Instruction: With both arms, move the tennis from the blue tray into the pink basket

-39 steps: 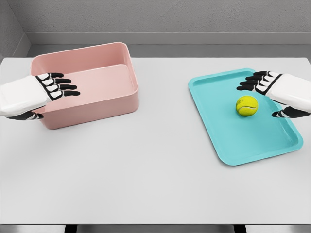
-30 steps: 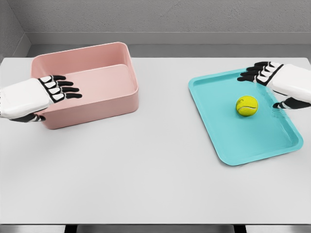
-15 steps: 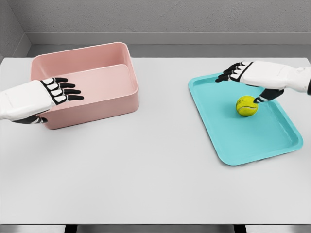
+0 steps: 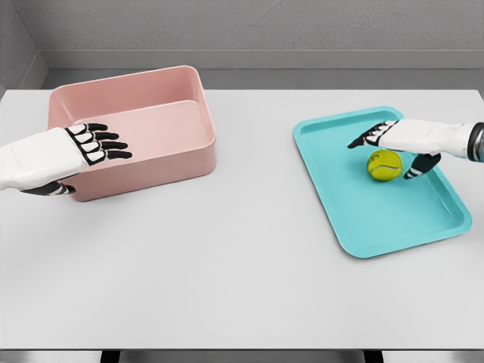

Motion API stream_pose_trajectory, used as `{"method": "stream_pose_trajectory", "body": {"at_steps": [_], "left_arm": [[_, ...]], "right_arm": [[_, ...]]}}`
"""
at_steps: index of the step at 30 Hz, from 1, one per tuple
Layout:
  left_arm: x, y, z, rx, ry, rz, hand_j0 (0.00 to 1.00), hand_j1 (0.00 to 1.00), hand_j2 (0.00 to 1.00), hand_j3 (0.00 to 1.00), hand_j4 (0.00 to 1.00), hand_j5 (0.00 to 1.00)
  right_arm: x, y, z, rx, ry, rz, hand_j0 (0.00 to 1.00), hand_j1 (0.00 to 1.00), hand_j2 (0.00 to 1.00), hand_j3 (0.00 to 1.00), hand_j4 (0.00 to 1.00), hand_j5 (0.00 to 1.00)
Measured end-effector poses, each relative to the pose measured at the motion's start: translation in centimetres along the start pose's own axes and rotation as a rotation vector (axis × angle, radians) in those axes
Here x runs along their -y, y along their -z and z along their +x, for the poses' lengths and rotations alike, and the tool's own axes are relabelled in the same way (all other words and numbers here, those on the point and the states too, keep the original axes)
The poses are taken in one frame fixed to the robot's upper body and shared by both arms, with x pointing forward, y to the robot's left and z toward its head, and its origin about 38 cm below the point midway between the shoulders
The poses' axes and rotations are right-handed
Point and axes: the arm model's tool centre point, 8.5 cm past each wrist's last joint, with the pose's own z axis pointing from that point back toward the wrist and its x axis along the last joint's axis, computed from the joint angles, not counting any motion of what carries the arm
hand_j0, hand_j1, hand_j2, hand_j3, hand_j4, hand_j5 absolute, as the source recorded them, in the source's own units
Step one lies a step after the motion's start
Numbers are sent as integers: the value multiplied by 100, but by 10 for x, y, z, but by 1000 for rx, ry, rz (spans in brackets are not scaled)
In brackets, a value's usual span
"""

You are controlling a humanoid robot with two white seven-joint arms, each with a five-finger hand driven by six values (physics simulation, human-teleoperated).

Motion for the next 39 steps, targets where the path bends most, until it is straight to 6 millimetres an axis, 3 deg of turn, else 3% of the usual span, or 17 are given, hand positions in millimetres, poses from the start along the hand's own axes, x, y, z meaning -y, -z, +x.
{"method": "stream_pose_trajectory", "body": {"at_steps": [10,24,25,27,39], "left_arm": [[1,1,1,3,-2,-1,100,100,100,100,100,100],[2,1,1,5,-3,-2,100,100,100,100,100,100],[2,1,1,5,-3,-3,100,100,100,100,100,100],[2,1,1,5,-4,-3,100,100,100,100,100,100],[1,1,1,4,-5,-1,100,100,100,100,100,100]], "right_arm": [[-18,13,-10,-27,38,44,99,99,99,99,99,99],[-22,28,-19,-55,69,59,99,99,99,99,99,99],[-22,28,-19,-55,69,59,97,97,97,97,97,97],[-22,29,-19,-54,68,59,83,83,83,83,83,83],[-22,29,-18,-52,68,58,64,64,64,64,64,64]]}}
